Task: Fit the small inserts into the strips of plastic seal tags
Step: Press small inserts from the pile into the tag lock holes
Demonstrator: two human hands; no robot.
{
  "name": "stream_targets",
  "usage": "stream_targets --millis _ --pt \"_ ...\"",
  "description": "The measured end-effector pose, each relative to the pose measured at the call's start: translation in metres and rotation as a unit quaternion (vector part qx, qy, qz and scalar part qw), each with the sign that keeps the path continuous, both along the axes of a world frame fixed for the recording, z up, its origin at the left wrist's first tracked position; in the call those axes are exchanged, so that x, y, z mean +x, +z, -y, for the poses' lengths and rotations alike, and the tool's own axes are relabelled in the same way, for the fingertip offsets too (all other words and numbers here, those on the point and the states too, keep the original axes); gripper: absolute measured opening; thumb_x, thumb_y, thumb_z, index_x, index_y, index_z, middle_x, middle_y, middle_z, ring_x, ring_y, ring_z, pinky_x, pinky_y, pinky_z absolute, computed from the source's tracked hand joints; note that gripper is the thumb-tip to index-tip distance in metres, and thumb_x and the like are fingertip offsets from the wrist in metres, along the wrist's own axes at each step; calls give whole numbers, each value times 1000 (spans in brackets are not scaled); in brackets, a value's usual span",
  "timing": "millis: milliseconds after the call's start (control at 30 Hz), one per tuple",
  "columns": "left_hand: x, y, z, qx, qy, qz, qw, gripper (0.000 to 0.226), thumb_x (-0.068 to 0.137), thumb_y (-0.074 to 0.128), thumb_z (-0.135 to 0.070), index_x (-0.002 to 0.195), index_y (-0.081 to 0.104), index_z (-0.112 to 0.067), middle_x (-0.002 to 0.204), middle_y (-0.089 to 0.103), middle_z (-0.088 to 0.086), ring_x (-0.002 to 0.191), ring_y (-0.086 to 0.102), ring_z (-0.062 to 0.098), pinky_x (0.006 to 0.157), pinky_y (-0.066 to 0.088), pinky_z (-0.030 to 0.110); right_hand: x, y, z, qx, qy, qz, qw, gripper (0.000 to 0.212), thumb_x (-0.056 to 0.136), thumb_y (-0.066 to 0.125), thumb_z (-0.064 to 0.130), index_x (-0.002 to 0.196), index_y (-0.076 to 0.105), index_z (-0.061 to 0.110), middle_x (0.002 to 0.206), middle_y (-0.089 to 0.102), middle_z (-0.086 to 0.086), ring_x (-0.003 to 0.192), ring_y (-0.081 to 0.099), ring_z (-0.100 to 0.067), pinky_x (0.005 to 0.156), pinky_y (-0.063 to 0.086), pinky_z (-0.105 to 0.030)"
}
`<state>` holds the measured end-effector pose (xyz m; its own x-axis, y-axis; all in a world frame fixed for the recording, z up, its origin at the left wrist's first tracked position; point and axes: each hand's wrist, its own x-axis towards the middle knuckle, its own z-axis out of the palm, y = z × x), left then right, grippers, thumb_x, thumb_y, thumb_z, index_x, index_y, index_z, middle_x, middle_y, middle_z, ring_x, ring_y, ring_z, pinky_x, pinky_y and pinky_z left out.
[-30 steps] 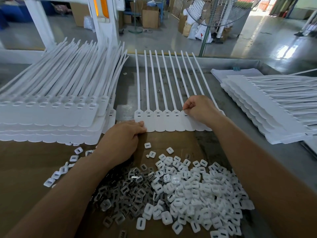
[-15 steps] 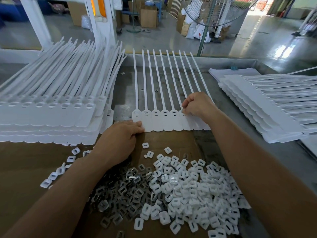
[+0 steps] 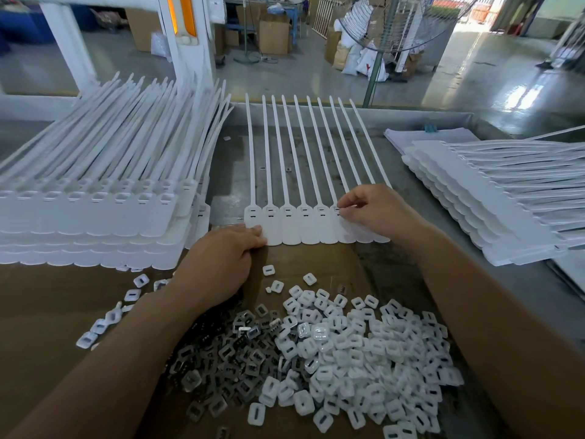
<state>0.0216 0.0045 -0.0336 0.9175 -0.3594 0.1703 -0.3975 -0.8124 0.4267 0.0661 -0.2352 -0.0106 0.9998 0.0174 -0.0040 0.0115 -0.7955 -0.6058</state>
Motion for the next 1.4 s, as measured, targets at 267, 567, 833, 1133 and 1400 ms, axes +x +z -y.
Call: stream_targets --millis 267,567,833,1133,1400 --pt "1 0 1 16 1 -3 1000 42 92 38 -5 129 50 -22 140 39 -12 133 29 6 106 12 17 -61 23 8 -44 121 -52 990 16 80 68 23 71 60 34 72 64 15 68 60 5 63 45 -10" --pt "-1 0 -1 13 -4 0 1000 41 91 39 -4 127 53 -20 138 42 -11 132 31 6 105 13 16 -89 26 14 -56 197 -170 964 23 74 75 14 76 63 33 72 63 13 61 55 12 61 41 -3" --pt "-1 0 0 10 -3 -1 1000 42 90 40 -3 127 52 -20 139 42 -10 132 31 6 104 12 14 -86 20 14 -68 179 -132 973 19 77 73 18 70 58 29 66 58 13 59 51 13 58 40 -5" --pt "-3 2 -1 16 -4 -6 1000 41 93 37 -5 129 50 -20 140 40 -11 133 29 7 107 12 18 -84 15 18 17 107 -30 994 11 78 69 22 71 66 29 72 68 8 67 60 -6 63 47 -12" --pt "-2 2 -1 11 -1 -4 1000 42 92 38 -5 128 51 -21 140 40 -11 132 29 6 105 11 16 -73 11 21 60 29 33 997 15 80 68 13 74 65 26 70 67 9 63 61 1 57 42 -2"
